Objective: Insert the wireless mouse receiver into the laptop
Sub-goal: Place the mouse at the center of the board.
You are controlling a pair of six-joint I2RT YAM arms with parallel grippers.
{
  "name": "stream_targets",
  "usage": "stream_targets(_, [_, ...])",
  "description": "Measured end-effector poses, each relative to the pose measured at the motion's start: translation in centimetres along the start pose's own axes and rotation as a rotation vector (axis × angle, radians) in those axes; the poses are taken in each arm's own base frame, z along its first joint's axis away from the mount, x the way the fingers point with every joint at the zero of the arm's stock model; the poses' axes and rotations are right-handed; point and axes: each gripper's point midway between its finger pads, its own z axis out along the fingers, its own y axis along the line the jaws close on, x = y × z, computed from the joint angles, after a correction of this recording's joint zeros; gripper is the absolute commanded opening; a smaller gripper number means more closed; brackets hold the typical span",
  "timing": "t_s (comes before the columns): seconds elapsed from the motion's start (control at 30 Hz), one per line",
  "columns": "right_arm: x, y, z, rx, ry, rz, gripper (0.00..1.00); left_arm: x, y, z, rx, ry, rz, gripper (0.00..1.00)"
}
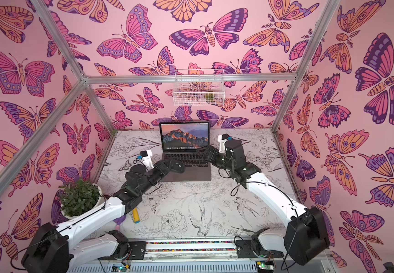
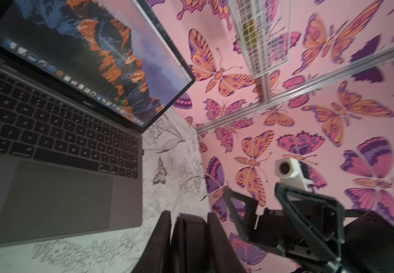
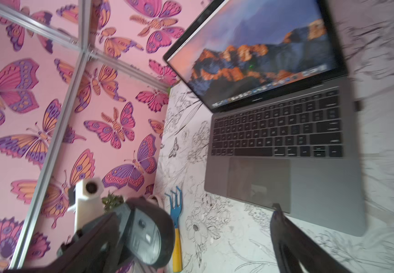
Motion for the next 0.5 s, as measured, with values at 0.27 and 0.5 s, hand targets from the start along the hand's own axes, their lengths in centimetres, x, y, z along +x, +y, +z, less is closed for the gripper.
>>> stream_targets(0.27, [-2.7, -7.4, -1.7, 0.204, -0.07, 0.064, 1.0, 8.0, 5.2, -1.0, -0.379, 0.204, 0.35, 0.0])
stream_targets(0.5, [-0.5, -10.2, -2.1, 0.281, -0.028, 0.073, 0.99, 12.7, 8.8, -1.2, -0.708, 0.365, 0.691, 0.0])
